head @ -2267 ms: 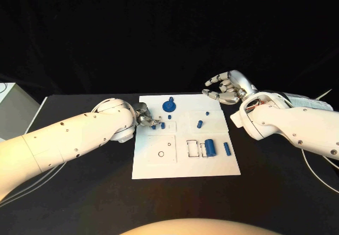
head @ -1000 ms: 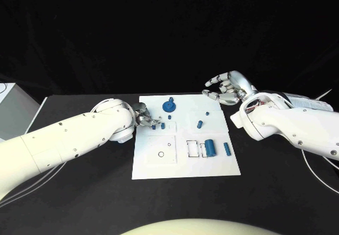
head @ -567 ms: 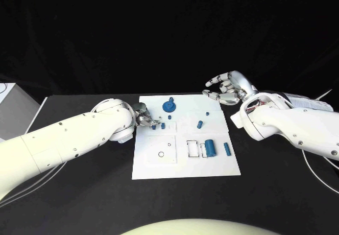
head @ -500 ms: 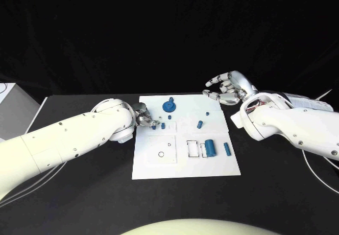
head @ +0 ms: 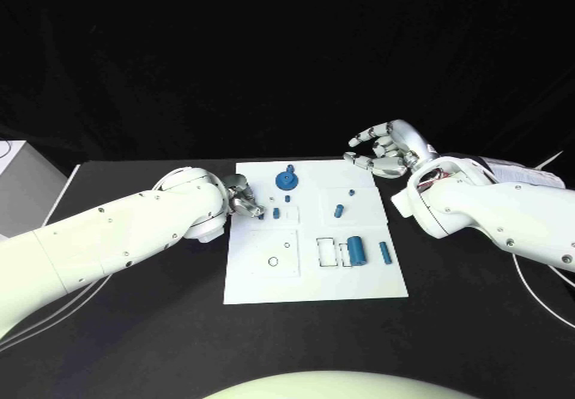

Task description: Assemble the parts on the task board

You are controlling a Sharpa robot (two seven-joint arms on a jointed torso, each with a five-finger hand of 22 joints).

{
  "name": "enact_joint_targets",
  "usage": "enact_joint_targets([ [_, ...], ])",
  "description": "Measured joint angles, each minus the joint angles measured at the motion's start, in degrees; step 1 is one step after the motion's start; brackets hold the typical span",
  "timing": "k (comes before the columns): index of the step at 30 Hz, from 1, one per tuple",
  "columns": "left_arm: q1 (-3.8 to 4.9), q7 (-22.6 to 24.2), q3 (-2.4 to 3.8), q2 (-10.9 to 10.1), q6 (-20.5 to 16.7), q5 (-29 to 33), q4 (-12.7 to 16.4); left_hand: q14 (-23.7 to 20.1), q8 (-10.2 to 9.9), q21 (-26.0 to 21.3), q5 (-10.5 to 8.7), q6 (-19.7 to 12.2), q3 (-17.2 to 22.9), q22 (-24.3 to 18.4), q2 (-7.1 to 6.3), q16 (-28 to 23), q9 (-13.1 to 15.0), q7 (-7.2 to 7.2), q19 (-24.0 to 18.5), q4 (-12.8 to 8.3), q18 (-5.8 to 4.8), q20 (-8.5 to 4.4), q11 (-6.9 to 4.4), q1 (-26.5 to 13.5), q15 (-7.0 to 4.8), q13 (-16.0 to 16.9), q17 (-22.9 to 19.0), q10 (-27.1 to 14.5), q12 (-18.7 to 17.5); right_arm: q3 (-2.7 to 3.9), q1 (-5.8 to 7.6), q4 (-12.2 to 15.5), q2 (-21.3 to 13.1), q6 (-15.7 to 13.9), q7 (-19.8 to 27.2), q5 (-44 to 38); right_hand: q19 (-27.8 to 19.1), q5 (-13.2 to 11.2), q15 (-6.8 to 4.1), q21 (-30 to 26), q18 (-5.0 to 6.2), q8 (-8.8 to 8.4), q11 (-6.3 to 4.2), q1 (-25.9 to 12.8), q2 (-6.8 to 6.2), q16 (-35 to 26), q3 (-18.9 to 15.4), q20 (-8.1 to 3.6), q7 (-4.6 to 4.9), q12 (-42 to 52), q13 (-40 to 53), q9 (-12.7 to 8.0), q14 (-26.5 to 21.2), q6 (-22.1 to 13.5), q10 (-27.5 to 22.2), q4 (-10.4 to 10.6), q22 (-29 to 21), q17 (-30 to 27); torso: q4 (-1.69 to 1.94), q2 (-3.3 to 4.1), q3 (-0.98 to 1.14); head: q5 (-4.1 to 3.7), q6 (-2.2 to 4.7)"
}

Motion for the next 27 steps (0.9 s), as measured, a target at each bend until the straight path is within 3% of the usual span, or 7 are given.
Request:
enact_joint_targets([
  [8,0.0,0.0,0.0,0.0,0.0,-0.1,0.0,0.0,0.0,0.0,0.21,-0.2,1.7,0.0,-0.6,0.0,0.4,-0.01,0.0,0.0,0.0,0.0,0.01,1.1,0.0,0.0,0.0,0.0,0.0,0.0,0.0,0.0,0.0,0.0,0.0,0.0,0.0,0.0,0.0,0.0,0.0,0.0,0.0,0.0,0.0,0.0,0.0,0.0,0.0,0.0,0.0,0.0,0.0,0.0,0.0,0.0,0.0,0.0,0.03,0.0,-0.01,-0.01,-0.05],
  [27,0.07,0.1,0.06,0.1,-0.2,3.5,-0.7,0.0,1.2,0.0,1.22,-0.9,3.1,0.0,0.33,0.0,2.3,0.31,0.0,1.4,0.0,0.0,0.0,2.7,0.0,0.1,0.0,0.4,-0.3,0.0,0.0,0.0,0.0,0.0,0.0,0.0,0.0,0.0,0.0,0.0,0.0,0.0,0.0,0.0,0.0,0.0,0.3,0.0,0.0,0.0,0.0,0.0,0.0,0.0,0.0,0.0,0.0,0.0,-0.03,0.01,0.03,0.03,-0.15],
])
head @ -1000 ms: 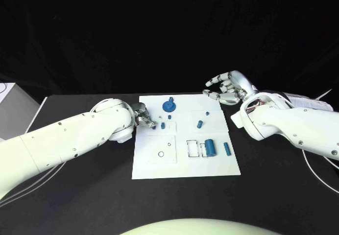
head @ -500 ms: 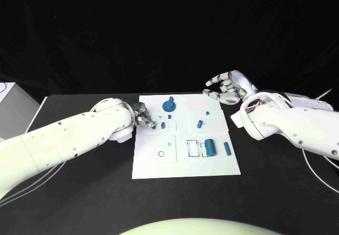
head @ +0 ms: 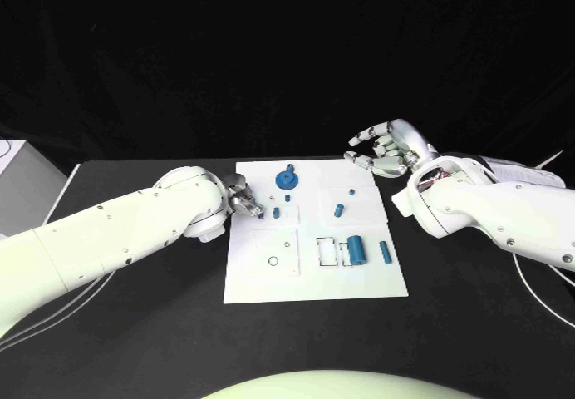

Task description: Assemble the parts on the task board

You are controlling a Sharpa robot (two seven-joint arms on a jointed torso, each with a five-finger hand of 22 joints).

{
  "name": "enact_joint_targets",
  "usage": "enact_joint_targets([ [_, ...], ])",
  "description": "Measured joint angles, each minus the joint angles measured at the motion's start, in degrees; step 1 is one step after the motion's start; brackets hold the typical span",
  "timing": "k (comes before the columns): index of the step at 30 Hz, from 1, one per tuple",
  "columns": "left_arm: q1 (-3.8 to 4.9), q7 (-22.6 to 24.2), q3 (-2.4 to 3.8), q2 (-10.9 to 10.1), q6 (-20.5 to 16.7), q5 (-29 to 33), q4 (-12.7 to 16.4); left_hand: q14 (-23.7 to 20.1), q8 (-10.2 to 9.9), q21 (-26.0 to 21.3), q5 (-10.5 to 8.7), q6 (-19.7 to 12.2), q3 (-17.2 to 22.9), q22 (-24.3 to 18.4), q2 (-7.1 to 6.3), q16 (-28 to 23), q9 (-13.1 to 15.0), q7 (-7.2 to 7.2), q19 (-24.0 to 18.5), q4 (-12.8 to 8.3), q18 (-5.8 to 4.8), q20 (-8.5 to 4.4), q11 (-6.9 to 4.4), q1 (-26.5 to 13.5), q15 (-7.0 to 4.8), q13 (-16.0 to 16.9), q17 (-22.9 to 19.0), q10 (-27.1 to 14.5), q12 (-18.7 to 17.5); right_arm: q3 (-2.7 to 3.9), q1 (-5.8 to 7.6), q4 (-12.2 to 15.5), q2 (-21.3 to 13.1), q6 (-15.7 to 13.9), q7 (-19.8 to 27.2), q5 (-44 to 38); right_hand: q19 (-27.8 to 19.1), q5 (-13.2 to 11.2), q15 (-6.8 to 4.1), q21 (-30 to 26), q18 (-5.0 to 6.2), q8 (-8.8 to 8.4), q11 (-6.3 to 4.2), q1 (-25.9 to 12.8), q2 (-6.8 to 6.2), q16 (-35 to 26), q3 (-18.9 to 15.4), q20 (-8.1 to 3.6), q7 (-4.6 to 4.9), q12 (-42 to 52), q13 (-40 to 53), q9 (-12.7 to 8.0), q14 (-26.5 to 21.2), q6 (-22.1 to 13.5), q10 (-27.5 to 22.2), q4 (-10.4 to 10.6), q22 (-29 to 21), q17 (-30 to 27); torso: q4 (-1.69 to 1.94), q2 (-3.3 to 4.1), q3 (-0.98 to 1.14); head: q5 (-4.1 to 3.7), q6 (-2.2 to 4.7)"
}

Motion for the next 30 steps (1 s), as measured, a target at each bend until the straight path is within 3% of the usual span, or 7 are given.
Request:
enact_joint_targets([
  [15,0.08,0.0,0.15,0.1,0.9,5.0,-0.5,0.0,0.3,0.0,0.24,-0.1,0.0,0.0,0.05,0.0,0.2,0.11,0.0,0.0,0.0,0.0,0.01,0.0,0.0,-0.1,0.0,0.0,-0.1,0.0,0.0,0.0,0.0,0.0,0.0,0.0,0.0,0.0,0.0,0.0,0.0,0.0,0.0,0.0,0.0,0.0,0.0,0.0,0.0,0.0,0.0,0.0,0.0,0.0,0.0,0.0,0.0,0.0,-0.01,-0.01,0.03,-0.17,-0.16],
  [30,0.04,0.5,0.12,0.4,0.9,0.1,-0.5,0.0,0.3,0.0,0.23,-0.2,0.0,0.0,0.07,0.0,0.1,0.24,0.0,0.0,0.0,0.0,0.02,0.1,0.0,-0.3,0.0,0.0,-0.2,0.0,0.0,0.0,0.0,0.0,0.0,0.0,0.0,0.0,0.0,0.0,0.0,0.03,0.0,0.0,0.01,0.0,0.0,0.0,0.0,0.0,0.0,0.0,0.0,0.0,0.0,0.0,0.0,0.0,0.03,-0.04,-0.02,-0.05,-0.09],
])
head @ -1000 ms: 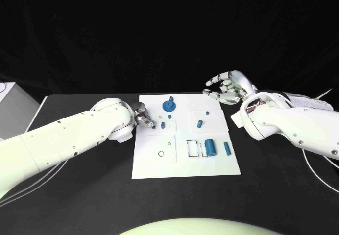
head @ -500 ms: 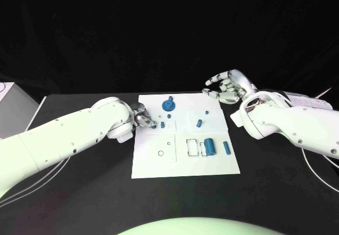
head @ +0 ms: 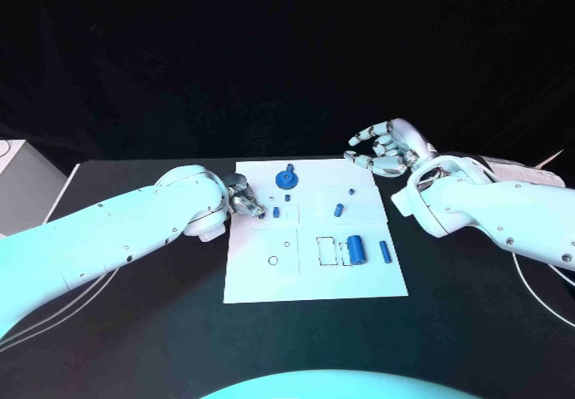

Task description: Assemble the parts on the task board

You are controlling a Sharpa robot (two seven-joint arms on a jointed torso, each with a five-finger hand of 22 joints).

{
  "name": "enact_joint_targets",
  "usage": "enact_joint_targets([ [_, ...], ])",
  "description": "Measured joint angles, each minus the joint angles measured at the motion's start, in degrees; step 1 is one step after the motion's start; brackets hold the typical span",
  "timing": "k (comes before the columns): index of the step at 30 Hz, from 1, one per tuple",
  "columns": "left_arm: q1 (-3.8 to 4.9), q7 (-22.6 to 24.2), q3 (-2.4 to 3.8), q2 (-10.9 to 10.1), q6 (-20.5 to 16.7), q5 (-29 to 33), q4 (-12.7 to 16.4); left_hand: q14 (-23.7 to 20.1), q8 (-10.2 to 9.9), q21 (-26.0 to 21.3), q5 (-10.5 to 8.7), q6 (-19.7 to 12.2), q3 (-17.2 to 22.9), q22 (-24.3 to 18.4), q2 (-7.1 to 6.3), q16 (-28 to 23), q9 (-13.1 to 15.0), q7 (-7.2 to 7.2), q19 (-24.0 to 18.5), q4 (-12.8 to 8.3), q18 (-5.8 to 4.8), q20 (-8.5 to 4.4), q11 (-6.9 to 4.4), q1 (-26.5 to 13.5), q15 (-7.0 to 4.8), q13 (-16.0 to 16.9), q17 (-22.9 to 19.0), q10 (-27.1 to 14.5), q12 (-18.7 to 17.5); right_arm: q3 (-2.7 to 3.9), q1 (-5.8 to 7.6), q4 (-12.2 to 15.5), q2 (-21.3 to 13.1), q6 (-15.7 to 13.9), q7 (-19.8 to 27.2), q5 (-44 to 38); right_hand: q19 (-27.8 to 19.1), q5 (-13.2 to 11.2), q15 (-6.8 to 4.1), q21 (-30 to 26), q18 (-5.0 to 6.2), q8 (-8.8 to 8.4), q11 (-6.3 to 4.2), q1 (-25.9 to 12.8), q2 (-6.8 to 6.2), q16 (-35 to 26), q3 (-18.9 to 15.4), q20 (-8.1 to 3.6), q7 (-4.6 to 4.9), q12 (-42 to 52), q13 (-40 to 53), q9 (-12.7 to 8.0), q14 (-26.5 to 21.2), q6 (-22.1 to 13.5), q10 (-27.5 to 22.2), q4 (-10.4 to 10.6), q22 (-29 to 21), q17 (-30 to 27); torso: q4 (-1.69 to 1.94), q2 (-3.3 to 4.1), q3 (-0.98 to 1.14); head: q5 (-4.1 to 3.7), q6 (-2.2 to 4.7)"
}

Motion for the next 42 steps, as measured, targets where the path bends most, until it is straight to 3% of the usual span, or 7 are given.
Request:
enact_joint_targets([
  [15,-0.04,0.6,-0.03,0.0,0.8,-5.4,0.3,0.0,0.0,0.0,-0.04,0.0,-0.2,0.0,0.08,0.0,0.0,0.2,0.0,-0.2,0.0,0.0,0.01,0.1,0.0,-0.1,0.0,0.0,0.0,0.0,-0.02,0.0,0.0,0.0,0.0,0.0,0.0,0.2,0.0,0.0,0.0,0.19,0.0,-0.2,0.23,0.0,0.0,0.0,0.0,0.0,0.0,0.0,0.0,0.0,0.0,0.0,0.0,0.0,0.03,0.03,-0.01,0.02,-0.19],
  [42,0.07,0.6,0.06,0.1,2.5,-6.2,0.5,0.0,0.0,0.0,-0.44,0.1,-0.2,0.0,0.07,0.0,0.0,0.31,0.0,-0.2,0.0,0.0,0.02,0.1,0.0,-0.1,0.0,0.0,0.0,0.0,-0.02,0.1,0.0,0.0,0.0,0.0,0.0,0.2,0.0,0.0,0.0,0.19,0.0,-0.2,0.22,0.0,0.2,0.0,0.0,0.0,0.0,0.0,0.0,0.0,0.0,0.2,0.0,0.0,-0.01,0.04,-0.01,0.15,-0.43],
])
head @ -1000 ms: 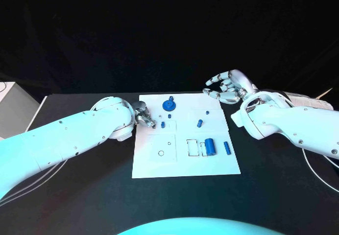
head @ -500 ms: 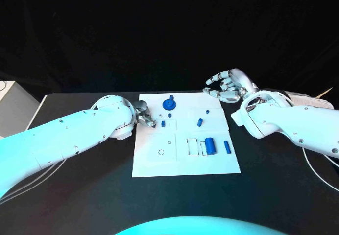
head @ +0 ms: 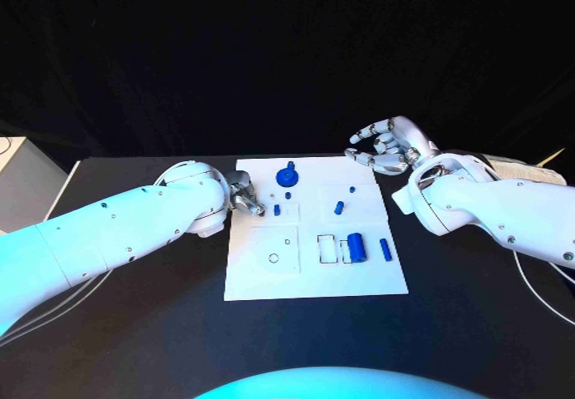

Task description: Assemble the parts on the task board

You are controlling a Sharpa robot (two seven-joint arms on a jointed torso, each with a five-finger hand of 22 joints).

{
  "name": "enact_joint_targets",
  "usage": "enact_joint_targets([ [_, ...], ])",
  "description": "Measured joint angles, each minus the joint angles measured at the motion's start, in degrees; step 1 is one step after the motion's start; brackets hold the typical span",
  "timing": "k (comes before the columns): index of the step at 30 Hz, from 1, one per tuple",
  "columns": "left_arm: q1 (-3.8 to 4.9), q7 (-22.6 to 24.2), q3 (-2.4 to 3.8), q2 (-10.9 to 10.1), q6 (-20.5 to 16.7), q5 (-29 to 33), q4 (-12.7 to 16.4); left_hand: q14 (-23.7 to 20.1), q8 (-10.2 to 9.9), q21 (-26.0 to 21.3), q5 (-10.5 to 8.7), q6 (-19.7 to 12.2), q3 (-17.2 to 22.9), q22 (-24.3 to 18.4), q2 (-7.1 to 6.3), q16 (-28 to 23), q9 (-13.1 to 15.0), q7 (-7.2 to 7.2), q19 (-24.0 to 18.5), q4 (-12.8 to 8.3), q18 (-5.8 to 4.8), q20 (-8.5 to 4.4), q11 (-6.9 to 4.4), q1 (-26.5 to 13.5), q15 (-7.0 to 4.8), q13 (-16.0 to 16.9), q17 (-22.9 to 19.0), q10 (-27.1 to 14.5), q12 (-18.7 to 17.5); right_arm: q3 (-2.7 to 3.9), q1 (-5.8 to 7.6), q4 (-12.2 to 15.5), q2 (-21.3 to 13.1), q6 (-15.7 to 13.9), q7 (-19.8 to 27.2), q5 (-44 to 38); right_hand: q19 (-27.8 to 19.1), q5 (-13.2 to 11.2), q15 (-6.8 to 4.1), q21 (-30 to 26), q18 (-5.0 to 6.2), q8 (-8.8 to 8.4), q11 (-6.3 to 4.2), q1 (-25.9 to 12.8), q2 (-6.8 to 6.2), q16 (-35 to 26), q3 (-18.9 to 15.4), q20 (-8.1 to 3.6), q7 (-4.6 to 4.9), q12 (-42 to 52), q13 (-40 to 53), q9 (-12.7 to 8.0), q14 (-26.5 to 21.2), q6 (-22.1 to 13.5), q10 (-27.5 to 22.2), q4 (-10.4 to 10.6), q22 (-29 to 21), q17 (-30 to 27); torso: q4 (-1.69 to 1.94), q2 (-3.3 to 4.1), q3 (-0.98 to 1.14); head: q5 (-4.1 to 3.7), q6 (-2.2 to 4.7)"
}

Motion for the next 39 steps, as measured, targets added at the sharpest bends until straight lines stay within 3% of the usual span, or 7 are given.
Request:
enact_joint_targets([
  [29,-0.04,0.5,-0.16,0.3,0.3,-2.1,0.2,0.0,-0.4,0.0,-0.68,0.0,-0.2,0.0,-0.56,0.0,-0.1,0.16,-0.2,-0.2,0.0,0.21,0.29,-1.0,0.0,-0.6,0.0,0.1,-0.7,0.0,0.0,0.2,-0.1,0.0,0.0,0.0,0.0,0.6,0.0,-0.2,0.0,0.0,0.0,-0.8,0.3,0.0,0.0,0.0,0.0,0.0,0.0,0.0,0.0,0.0,0.0,0.0,0.0,0.0,-0.01,-0.04,0.04,-0.11,-0.14],
  [31,-0.04,0.5,-0.18,0.3,0.2,-2.0,0.2,0.0,-0.6,0.0,-0.73,-0.2,1.0,0.0,-0.6,0.0,-0.3,-0.02,-0.2,-1.5,0.0,0.21,0.29,-1.9,0.0,-0.6,0.0,0.1,-0.7,0.0,0.0,0.2,-0.1,0.0,0.0,0.0,0.0,0.6,0.0,-0.2,0.0,0.0,0.0,-0.8,0.3,0.0,0.0,0.0,0.0,0.0,0.0,0.0,0.0,0.0,0.0,0.0,0.0,0.0,-0.01,-0.04,0.04,-0.13,-0.12],
  [39,-0.08,0.5,-0.22,0.3,-0.3,-1.6,0.2,0.0,-1.1,-0.2,-0.76,0.1,2.0,0.0,-1.23,0.0,-0.7,-0.35,-0.2,-2.5,0.0,0.21,0.29,-3.2,0.0,-0.8,0.0,0.1,-1.0,0.0,0.0,0.2,-0.1,0.0,0.0,0.0,0.0,0.9,0.0,-0.2,0.0,0.0,0.0,-0.9,0.39,0.0,0.0,0.0,-0.21,0.0,0.0,0.0,0.0,-0.2,0.0,0.0,0.0,0.0,0.01,-0.02,0.02,-0.17,-0.05],
])
